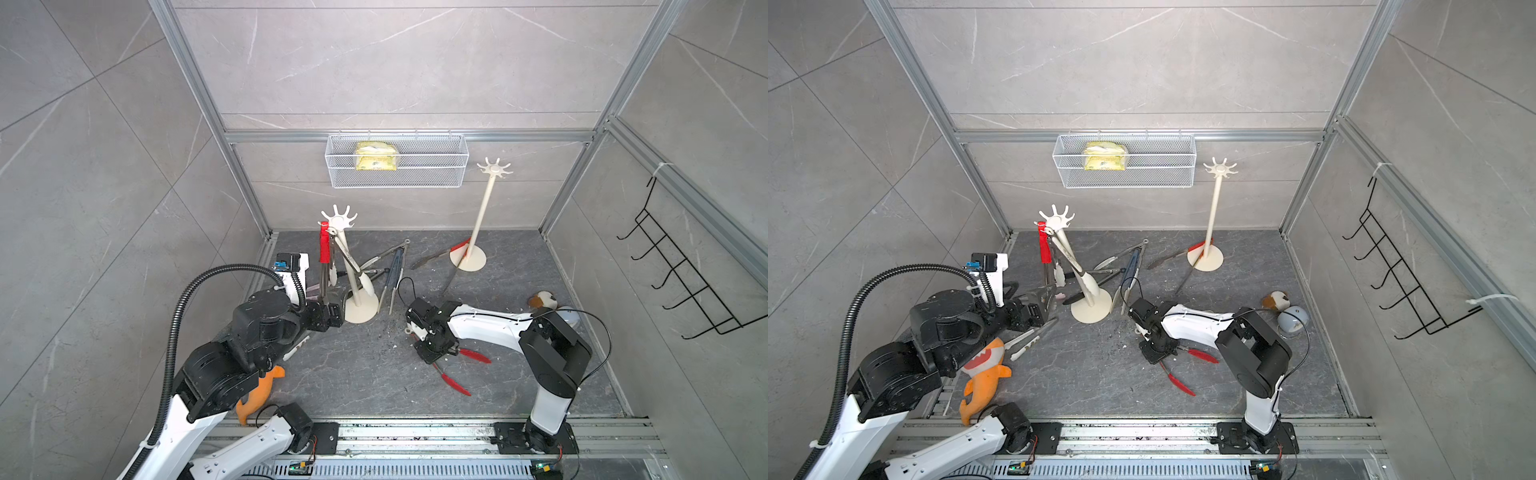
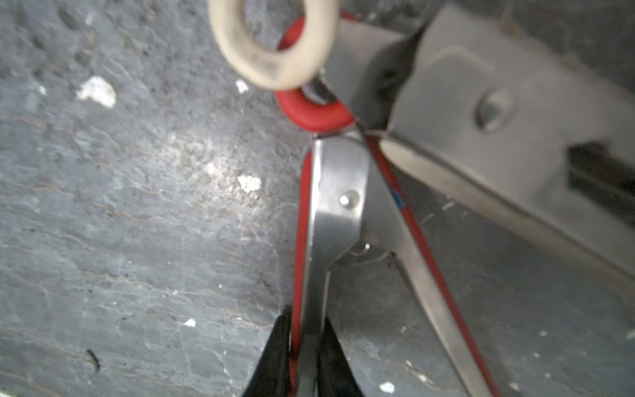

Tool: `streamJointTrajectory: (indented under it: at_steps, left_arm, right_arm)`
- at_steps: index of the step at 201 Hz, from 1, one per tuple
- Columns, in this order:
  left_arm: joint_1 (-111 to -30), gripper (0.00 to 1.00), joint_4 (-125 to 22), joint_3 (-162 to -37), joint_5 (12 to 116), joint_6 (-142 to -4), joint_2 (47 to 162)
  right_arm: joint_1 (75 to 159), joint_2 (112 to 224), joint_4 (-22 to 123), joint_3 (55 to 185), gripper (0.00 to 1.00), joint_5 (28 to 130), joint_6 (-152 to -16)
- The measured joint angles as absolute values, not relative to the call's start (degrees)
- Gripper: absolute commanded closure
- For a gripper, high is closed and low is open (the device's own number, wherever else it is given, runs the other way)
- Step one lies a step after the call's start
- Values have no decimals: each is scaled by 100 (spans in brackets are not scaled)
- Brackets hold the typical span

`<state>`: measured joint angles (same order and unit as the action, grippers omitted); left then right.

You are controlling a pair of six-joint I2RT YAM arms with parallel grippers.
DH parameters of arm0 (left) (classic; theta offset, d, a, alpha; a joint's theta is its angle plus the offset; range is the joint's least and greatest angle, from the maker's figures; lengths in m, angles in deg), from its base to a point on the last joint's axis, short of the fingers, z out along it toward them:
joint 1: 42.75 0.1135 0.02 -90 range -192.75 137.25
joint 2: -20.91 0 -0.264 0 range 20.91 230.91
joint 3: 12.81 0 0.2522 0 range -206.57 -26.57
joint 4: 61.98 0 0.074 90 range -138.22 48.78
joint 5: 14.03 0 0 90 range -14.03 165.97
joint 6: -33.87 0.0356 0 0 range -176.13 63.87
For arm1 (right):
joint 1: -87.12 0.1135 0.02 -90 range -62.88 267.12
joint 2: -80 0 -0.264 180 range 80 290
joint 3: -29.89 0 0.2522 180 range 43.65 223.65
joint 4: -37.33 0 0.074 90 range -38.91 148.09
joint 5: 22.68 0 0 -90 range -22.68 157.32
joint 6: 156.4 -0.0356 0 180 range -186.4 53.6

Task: Hang food tongs on kitchen utensil racks
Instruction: Pick up the food tongs from the center of the board.

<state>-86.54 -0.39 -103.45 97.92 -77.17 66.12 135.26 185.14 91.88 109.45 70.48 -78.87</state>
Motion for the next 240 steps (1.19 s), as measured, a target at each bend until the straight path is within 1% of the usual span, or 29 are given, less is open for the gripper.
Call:
streamJointTrajectory:
  at_steps: [38,83,164,240]
  left_arm:
    - [-8654,1,-71,-10345,9786,-7667,6636]
    - [-8654,1,-89,-10345,9788,-7649,6577]
    - [-8654,1,-187,-10334,9685,-7606,6522]
    - [-8654,1,-203,-10275,9690,-7584,6439]
  right_arm:
    - [13526,18514,9195,10947,92,7050,-7878]
    - [13508,18512,9188,10947,93,7208,-7797]
    - [13506,18392,9005,10945,92,7881,-7592]
    - [13506,18068,8605,10891,93,8569,-7570]
